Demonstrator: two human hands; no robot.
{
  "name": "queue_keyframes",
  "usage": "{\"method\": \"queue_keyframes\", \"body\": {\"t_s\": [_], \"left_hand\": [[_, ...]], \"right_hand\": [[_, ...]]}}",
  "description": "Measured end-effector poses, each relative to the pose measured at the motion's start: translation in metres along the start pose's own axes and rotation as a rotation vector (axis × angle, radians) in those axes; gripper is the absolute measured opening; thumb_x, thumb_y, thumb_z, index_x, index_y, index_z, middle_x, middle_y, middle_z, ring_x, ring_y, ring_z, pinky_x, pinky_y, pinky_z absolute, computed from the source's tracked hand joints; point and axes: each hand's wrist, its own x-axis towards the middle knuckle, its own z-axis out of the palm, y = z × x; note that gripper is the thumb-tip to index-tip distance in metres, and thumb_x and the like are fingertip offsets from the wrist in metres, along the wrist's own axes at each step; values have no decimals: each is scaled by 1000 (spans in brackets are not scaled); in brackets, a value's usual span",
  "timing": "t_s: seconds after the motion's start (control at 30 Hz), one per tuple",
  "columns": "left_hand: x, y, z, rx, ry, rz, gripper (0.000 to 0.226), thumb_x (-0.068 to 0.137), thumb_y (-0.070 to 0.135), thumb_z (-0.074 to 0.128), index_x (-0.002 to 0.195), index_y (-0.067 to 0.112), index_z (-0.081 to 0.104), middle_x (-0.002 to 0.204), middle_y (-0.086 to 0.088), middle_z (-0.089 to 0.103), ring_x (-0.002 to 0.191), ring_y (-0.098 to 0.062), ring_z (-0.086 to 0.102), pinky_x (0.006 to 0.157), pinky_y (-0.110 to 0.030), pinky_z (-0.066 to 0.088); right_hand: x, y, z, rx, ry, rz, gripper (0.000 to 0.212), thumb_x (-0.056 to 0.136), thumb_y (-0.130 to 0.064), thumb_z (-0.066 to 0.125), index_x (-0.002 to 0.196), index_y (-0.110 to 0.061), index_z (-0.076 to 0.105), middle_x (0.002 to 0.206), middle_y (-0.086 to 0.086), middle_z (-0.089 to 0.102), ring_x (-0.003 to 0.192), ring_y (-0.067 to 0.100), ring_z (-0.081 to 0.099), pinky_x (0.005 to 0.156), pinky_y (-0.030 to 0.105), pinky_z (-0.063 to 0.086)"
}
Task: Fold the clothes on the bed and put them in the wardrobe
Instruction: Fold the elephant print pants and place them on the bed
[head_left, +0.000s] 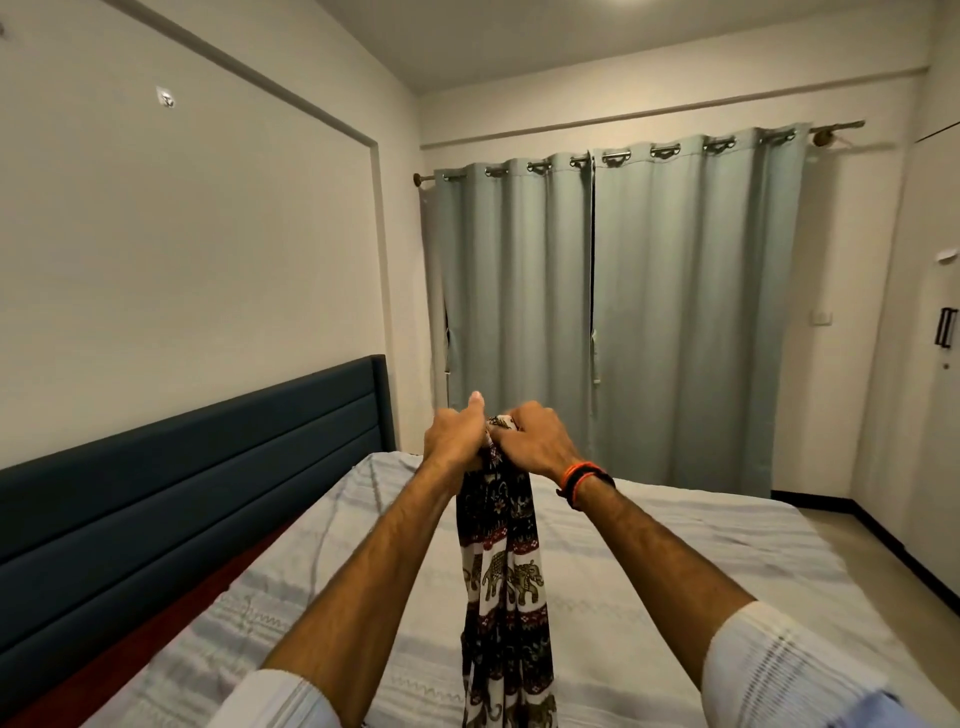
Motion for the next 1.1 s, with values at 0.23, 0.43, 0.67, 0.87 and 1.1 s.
{"method": "queue_keyframes", "body": {"t_s": [0.23,0.43,0.67,0.87,1.1], "left_hand": [[-34,20,-19,-657,-468,-270,105,90,75,27,145,-14,20,105,-23,61,94,-31,69,57,-40,62],[-43,19,-23,-741,-661,-325,117,86,80,24,141,-22,16,102,-25,60,96,-32,62,87,-37,53],[-18,-18,-26,-265,-247,-158,26,92,17,66,108,-4,67,99,-16,70,89,-24,69,72,-33,62],[6,-44,-45,-150,-219,-5,75,74,22,85,134,2,46,120,-5,60,115,-22,52,98,-40,41],[11,-29,-52,17,-521,145,7,86,18,73,89,12,71,90,1,71,94,-17,58,84,-35,45]], "right_hand": [[-9,2,1,120,-201,-41,25,73,-36,51,57,-16,50,60,-1,50,56,13,42,54,25,34],[2,11,17,51,-55,-19,27,83,-27,62,60,-16,53,57,-3,54,52,12,49,47,21,34],[16,30,12,115,38,32,10,81,-17,69,85,-12,76,77,3,72,75,19,67,59,23,52],[22,43,-20,658,-149,28,19,88,-11,68,103,2,70,96,11,75,98,28,69,90,40,55],[22,53,-52,743,-206,-76,30,91,-10,65,116,7,64,113,21,70,109,31,66,98,42,51]]}}
